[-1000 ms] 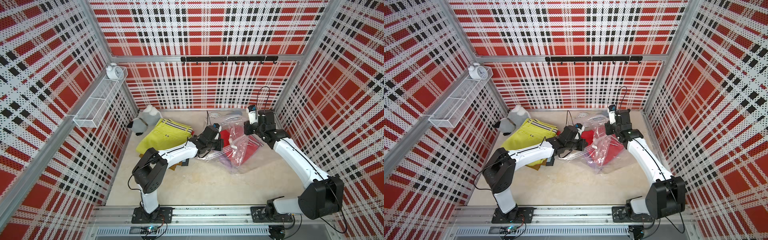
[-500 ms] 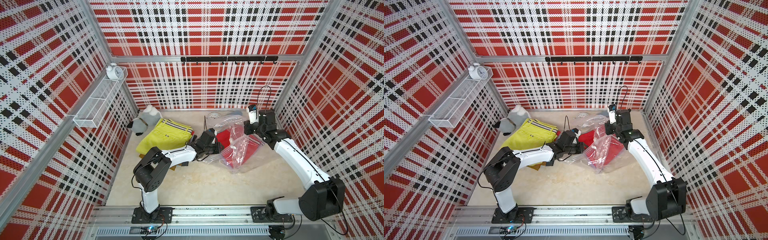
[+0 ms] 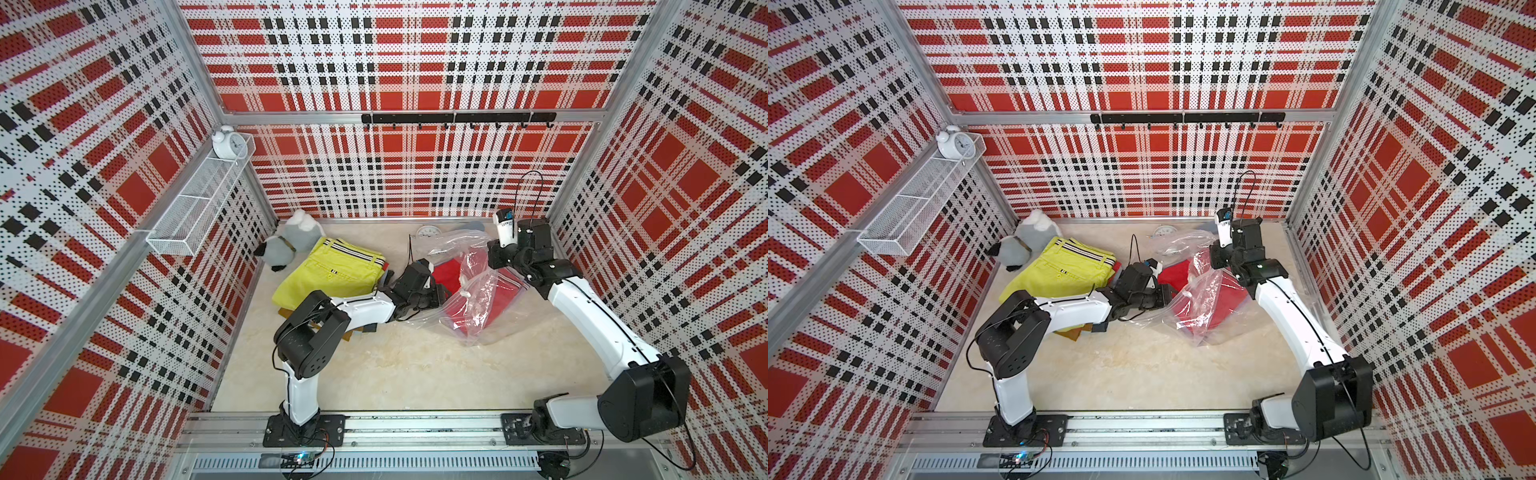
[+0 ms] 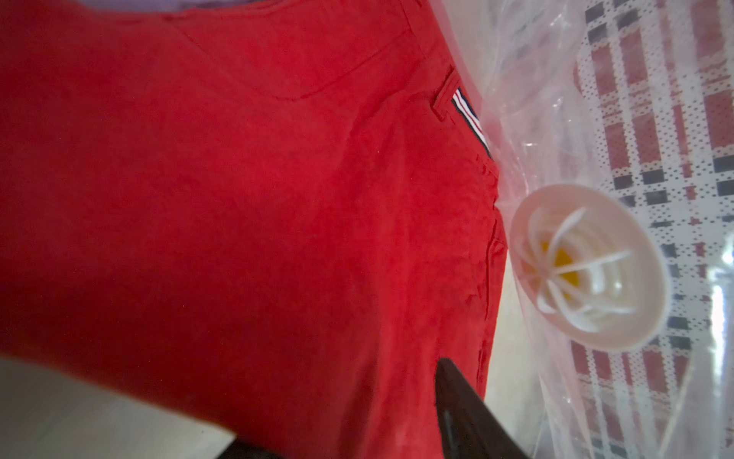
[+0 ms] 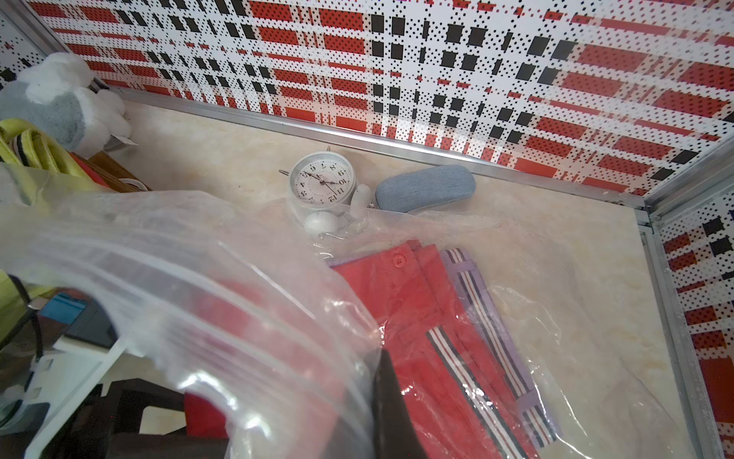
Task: Take the trousers out of the vacuum bag
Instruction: Take out the trousers from the vacuum bag.
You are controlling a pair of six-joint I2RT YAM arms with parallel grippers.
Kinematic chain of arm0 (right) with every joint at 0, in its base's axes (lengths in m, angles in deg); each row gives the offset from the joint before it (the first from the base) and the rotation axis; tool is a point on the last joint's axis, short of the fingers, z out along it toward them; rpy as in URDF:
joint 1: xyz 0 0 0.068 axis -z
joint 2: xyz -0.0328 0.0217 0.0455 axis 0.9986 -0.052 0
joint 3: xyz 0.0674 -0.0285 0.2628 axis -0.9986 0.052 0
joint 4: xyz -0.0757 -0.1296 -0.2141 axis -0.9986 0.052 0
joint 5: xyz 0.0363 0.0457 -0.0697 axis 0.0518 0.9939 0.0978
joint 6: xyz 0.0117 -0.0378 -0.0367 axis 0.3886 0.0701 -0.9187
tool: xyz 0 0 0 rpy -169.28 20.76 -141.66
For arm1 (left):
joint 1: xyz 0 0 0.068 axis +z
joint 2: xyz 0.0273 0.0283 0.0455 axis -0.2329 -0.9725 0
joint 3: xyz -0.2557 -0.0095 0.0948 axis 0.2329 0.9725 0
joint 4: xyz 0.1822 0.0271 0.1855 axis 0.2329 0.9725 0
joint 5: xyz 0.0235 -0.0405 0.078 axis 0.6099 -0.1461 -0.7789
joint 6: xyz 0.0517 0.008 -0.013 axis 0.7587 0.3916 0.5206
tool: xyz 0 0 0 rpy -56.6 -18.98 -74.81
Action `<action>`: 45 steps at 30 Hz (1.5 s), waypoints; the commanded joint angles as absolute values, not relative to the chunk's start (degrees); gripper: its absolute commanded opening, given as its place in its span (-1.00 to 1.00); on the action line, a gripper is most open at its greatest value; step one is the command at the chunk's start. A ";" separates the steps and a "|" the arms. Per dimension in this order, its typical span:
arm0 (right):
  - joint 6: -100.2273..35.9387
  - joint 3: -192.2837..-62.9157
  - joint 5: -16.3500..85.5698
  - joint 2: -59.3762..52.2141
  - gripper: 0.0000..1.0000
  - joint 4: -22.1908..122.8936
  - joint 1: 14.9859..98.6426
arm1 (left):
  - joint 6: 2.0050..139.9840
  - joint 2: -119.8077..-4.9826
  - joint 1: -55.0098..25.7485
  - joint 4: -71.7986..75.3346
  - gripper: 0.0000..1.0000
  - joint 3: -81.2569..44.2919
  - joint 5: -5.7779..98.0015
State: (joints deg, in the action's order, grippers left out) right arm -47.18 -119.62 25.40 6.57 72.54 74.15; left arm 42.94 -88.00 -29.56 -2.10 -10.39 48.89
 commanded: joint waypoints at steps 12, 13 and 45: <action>-47.72 -118.54 25.47 8.73 -1.00 69.75 74.45 | 35.18 -94.33 -29.77 -13.63 0.10 -10.62 55.00; -47.72 -118.48 25.50 8.65 -1.00 69.68 74.45 | 35.04 -94.60 -29.77 -13.64 0.10 -10.85 54.90; -47.66 -117.27 26.84 8.82 -1.00 67.90 74.45 | 28.63 -107.20 -29.61 -21.29 -0.53 -24.83 60.11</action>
